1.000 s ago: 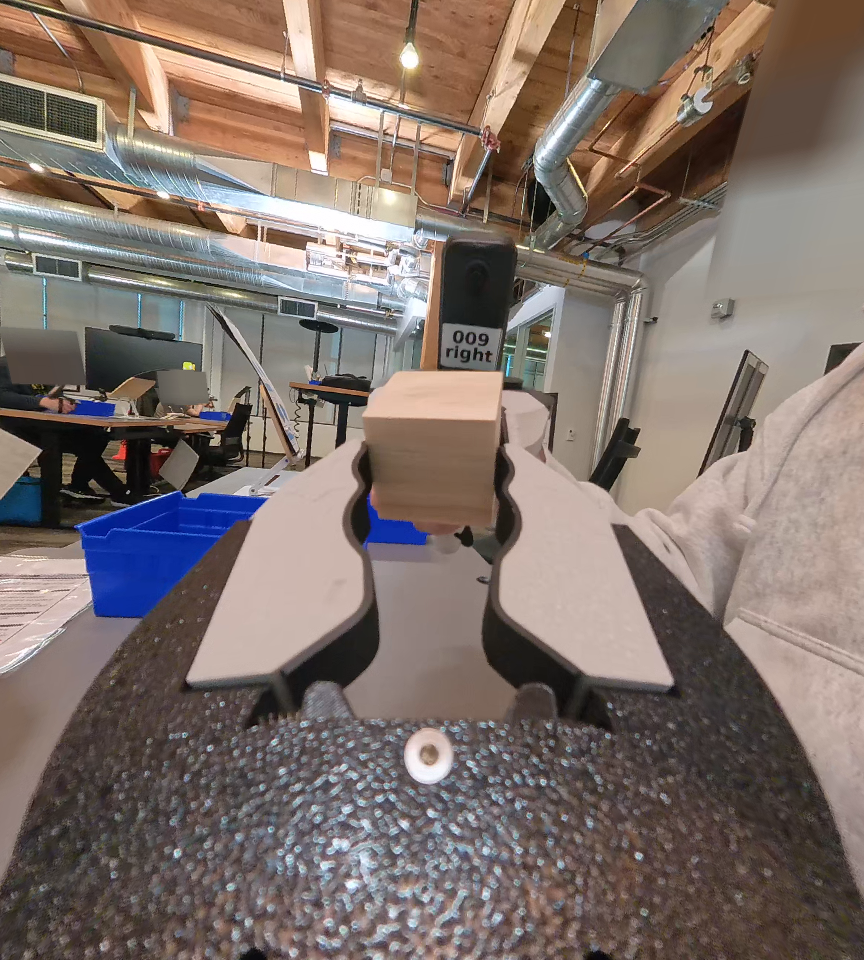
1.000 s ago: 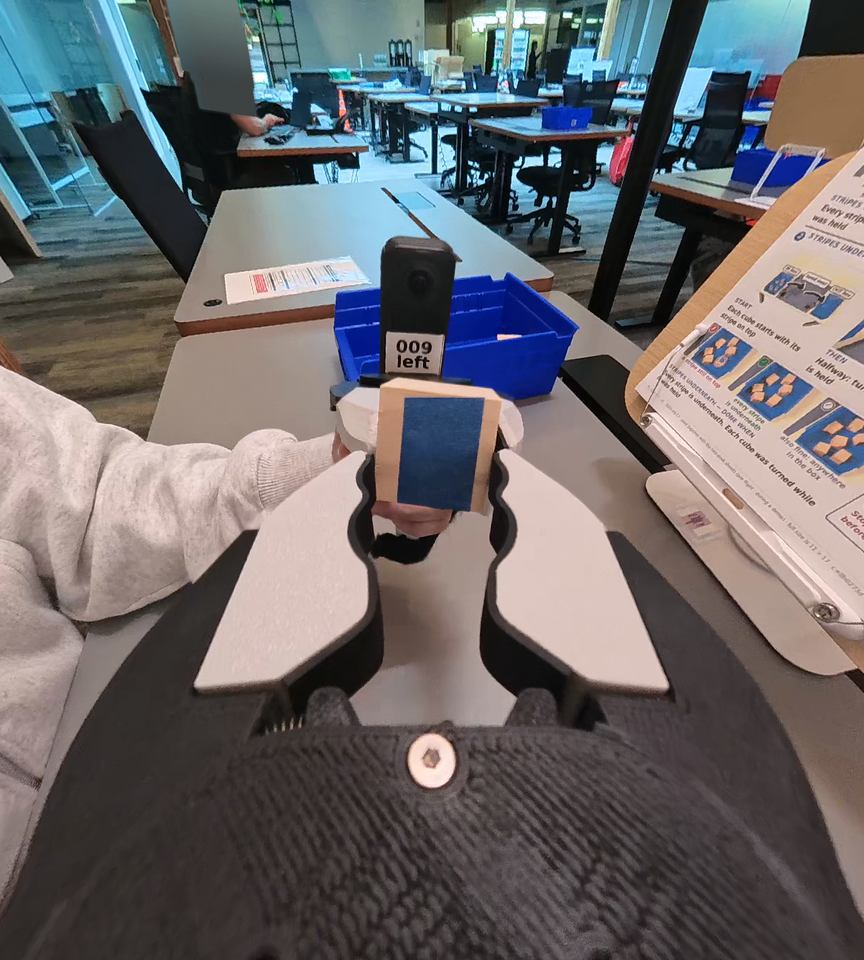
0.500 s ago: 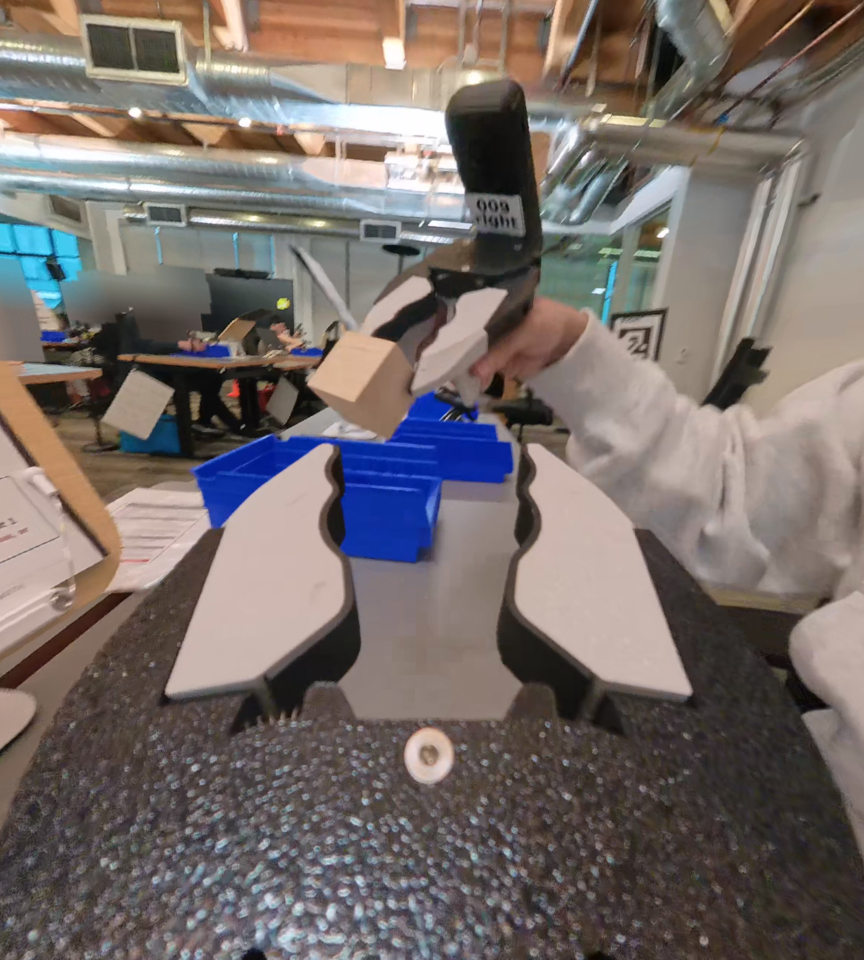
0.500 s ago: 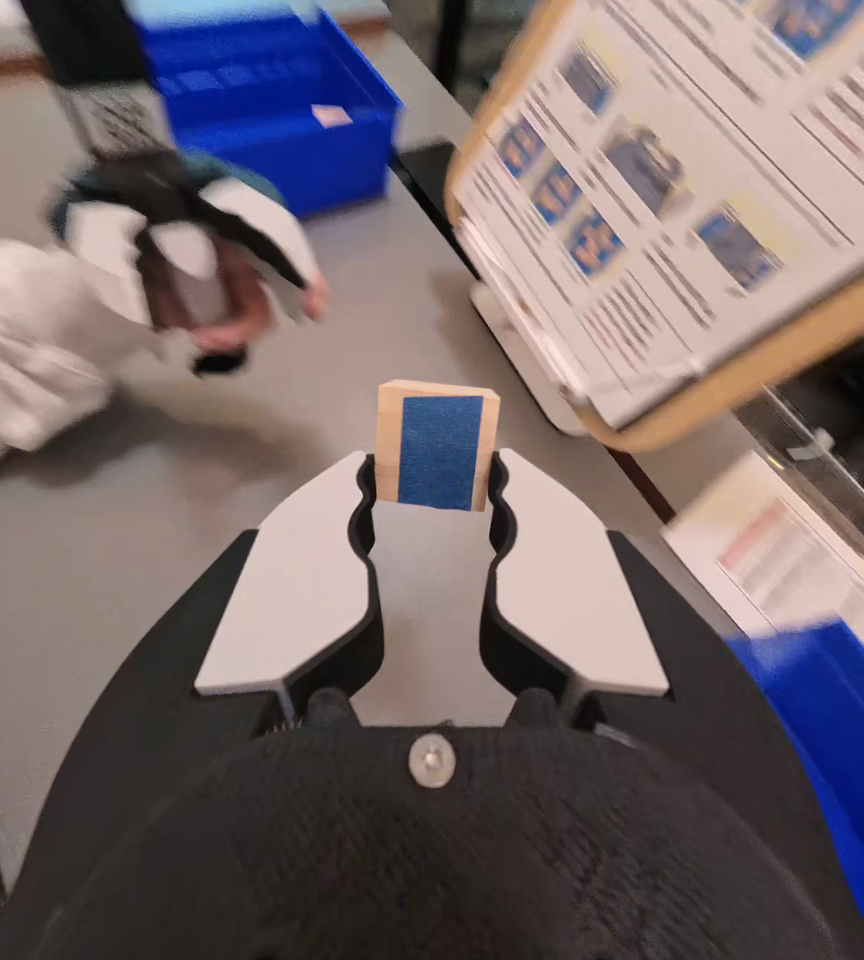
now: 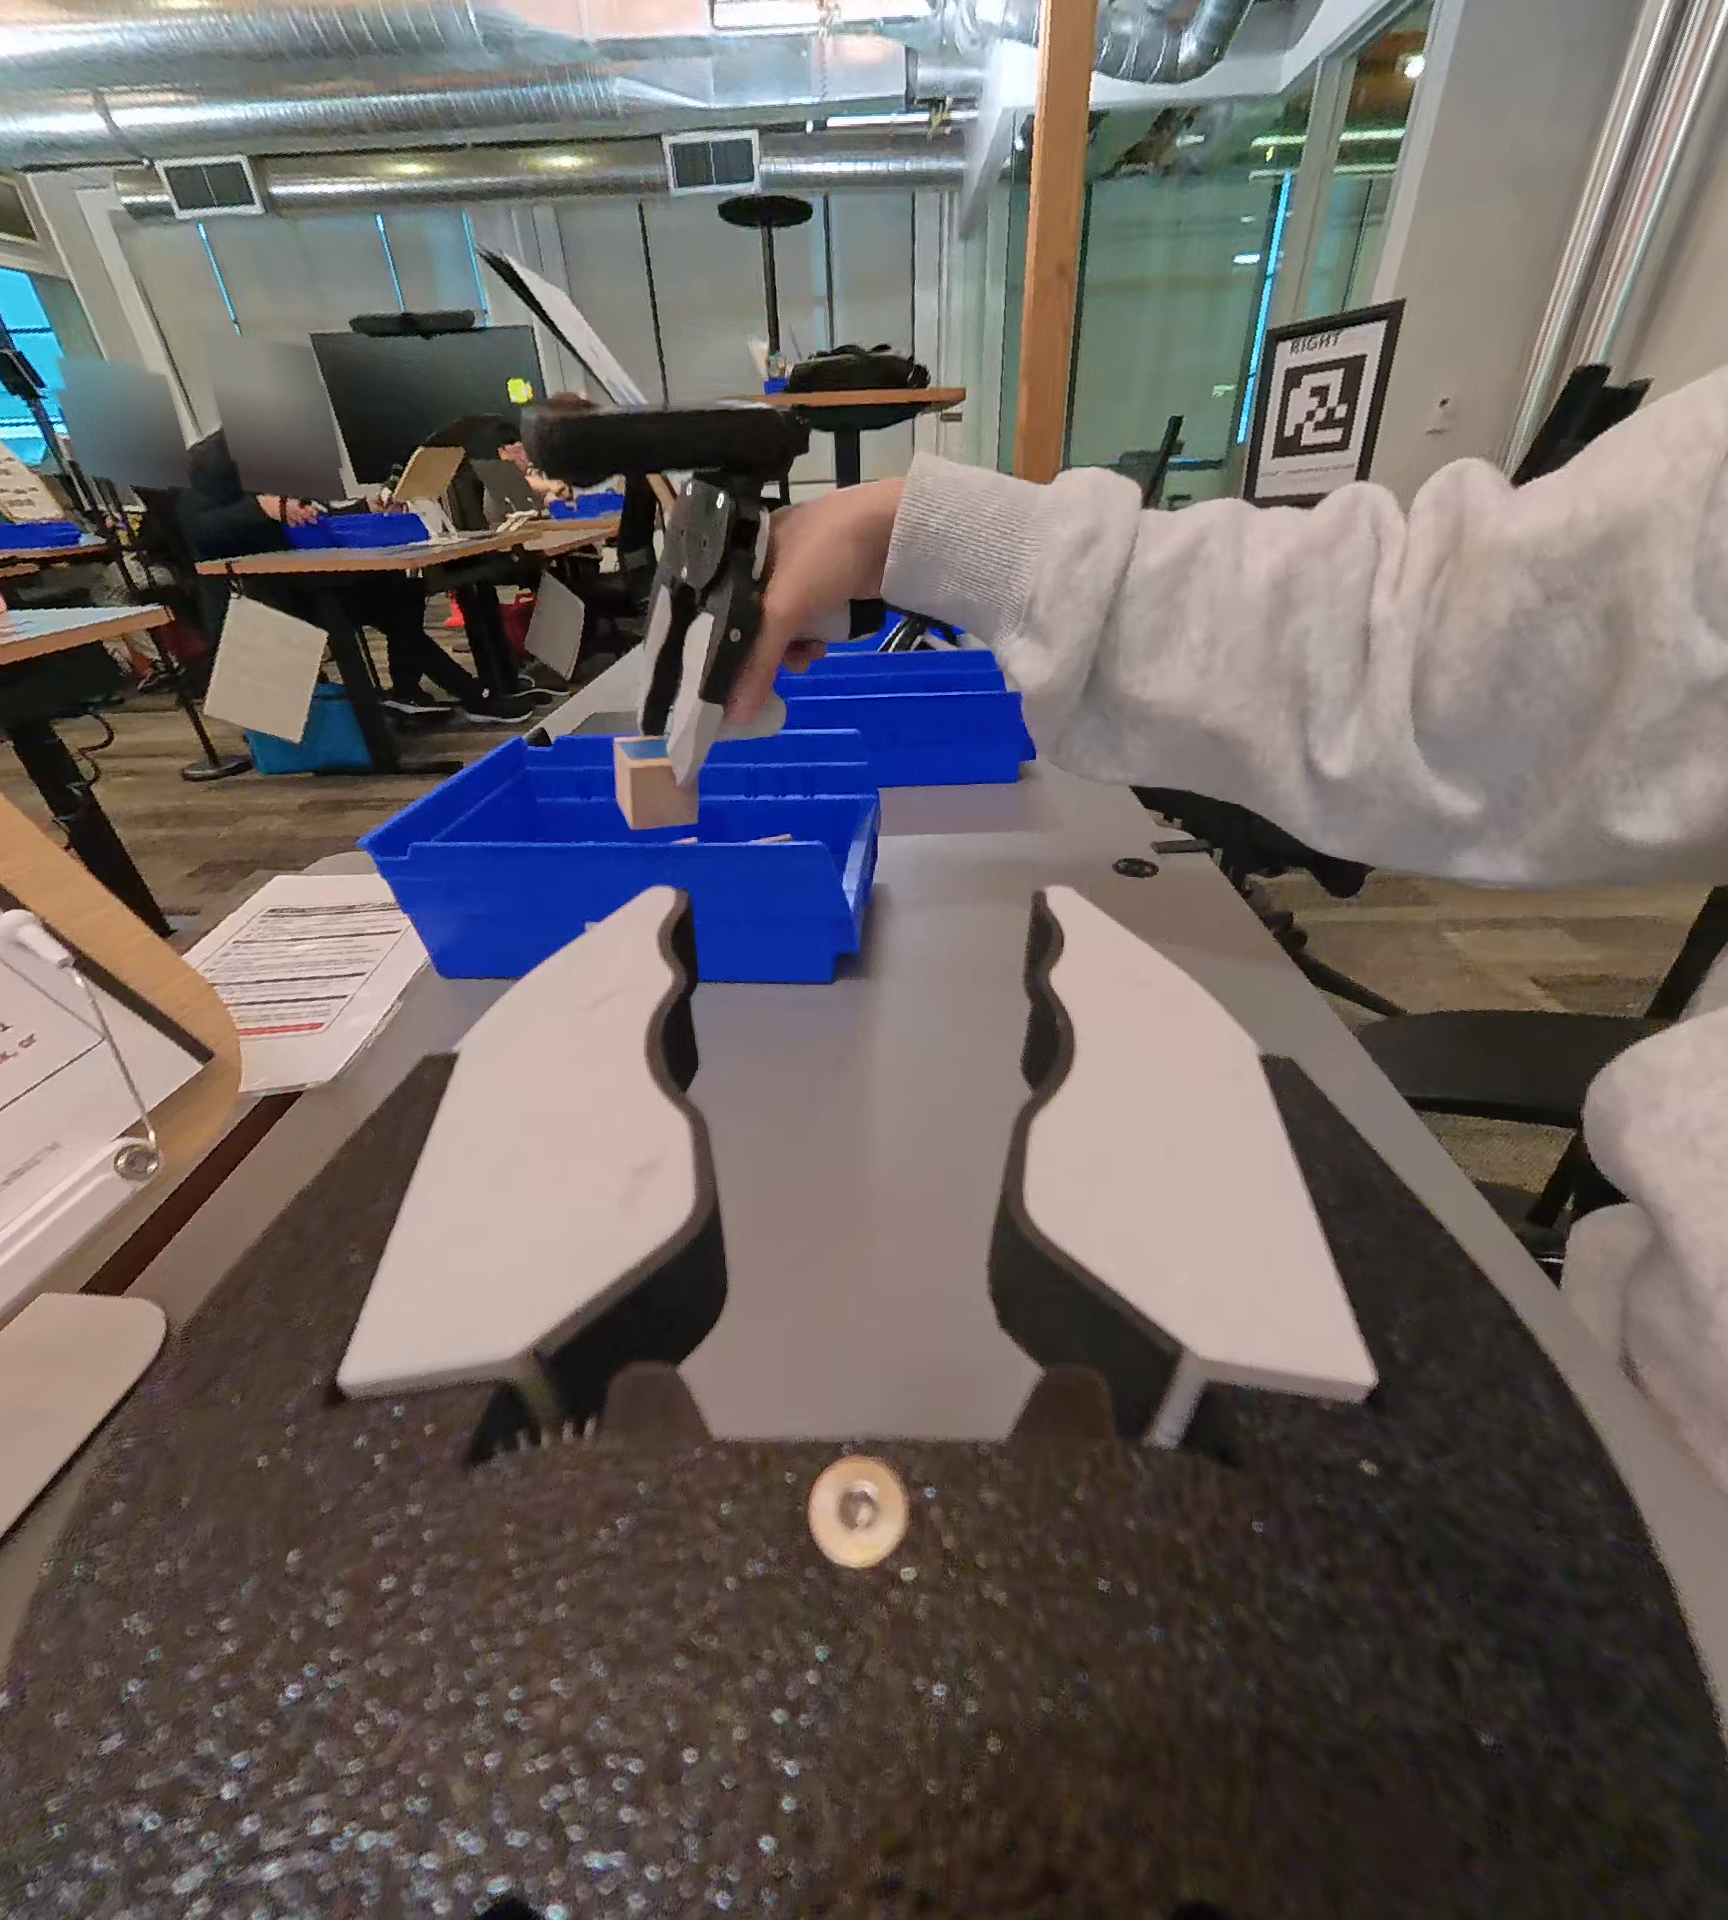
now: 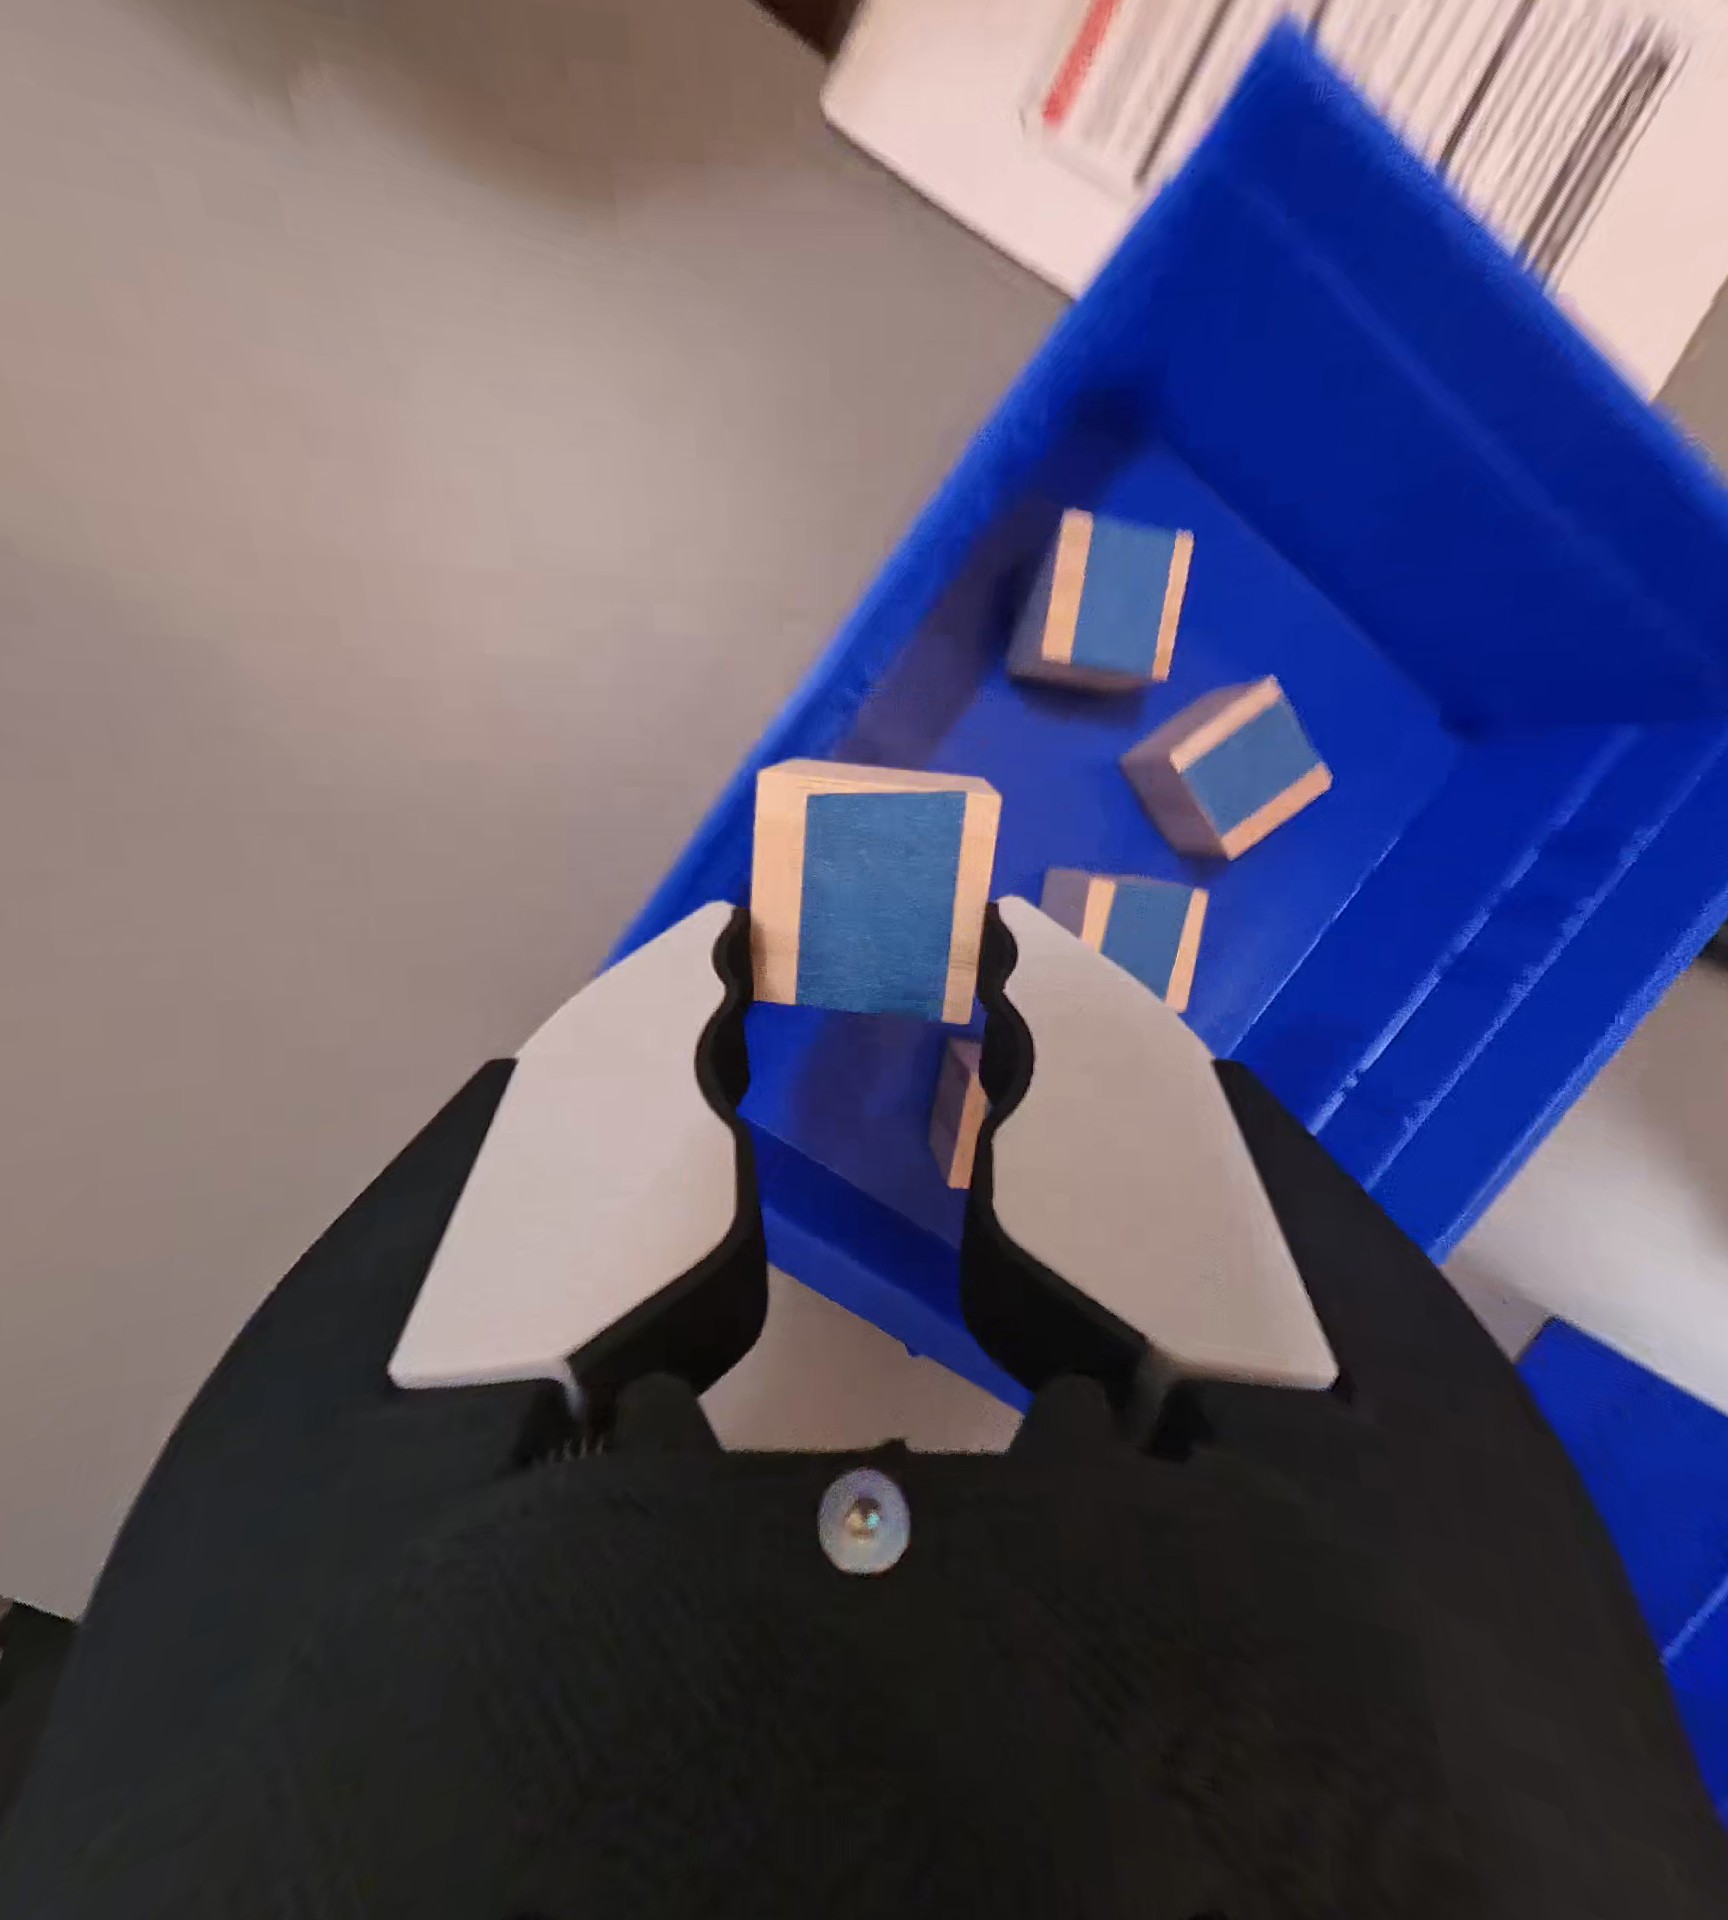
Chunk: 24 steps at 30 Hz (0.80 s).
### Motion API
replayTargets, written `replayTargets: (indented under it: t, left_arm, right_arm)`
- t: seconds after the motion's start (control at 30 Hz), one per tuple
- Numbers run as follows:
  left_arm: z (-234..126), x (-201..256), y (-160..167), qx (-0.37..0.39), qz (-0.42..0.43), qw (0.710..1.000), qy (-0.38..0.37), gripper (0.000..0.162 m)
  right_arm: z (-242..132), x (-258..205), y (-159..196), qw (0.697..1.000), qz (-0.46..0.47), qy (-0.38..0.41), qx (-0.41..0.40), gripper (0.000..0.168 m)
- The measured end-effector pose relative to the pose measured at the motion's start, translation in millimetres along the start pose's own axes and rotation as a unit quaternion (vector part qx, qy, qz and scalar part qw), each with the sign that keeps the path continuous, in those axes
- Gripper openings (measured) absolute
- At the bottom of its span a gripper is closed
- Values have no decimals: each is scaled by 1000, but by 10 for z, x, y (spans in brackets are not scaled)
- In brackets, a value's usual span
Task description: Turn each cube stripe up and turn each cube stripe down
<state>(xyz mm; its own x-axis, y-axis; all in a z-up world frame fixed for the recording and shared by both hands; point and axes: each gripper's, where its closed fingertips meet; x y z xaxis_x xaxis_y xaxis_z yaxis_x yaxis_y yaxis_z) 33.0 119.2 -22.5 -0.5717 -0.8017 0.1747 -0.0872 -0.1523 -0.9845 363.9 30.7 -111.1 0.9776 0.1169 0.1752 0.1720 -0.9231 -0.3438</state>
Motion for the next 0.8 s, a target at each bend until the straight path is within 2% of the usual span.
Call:
replayTargets:
  t: [0.03, 0.17, 0.3, 0.8]
  left_arm:
    - [-4, -3, 8, -2, 1, 1000, -1, 60]
    - [-14, 1, 1, -1, -2, 1000, 1, 60]
    - [-20, -11, 16, -5, 0, 1000, -1, 60]
    - [-8, -29, 67, -12, -6, 1000, 2, 59]
  right_arm:
    - [79, 39, 92, 1000, 14, -4, -13, 43]
    - [334, 162, 374, 996, 69, -22, -45, 43]
    - [578, 160, 523, 991, 114, -52, -45, 43]
    - [887, 87, 670, 990, 104, -59, -80, 43]
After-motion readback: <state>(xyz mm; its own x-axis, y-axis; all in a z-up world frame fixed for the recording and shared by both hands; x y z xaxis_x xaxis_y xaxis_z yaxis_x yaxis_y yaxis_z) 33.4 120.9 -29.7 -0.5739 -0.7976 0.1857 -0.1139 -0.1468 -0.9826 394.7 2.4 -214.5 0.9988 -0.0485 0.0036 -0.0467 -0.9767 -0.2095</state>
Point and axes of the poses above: each gripper's, where its closed fingertips meet, z out along the fingers, y out of its underside, x = y × z across the jaws, and after that the axes turned 12 degrees about -z, right-handed
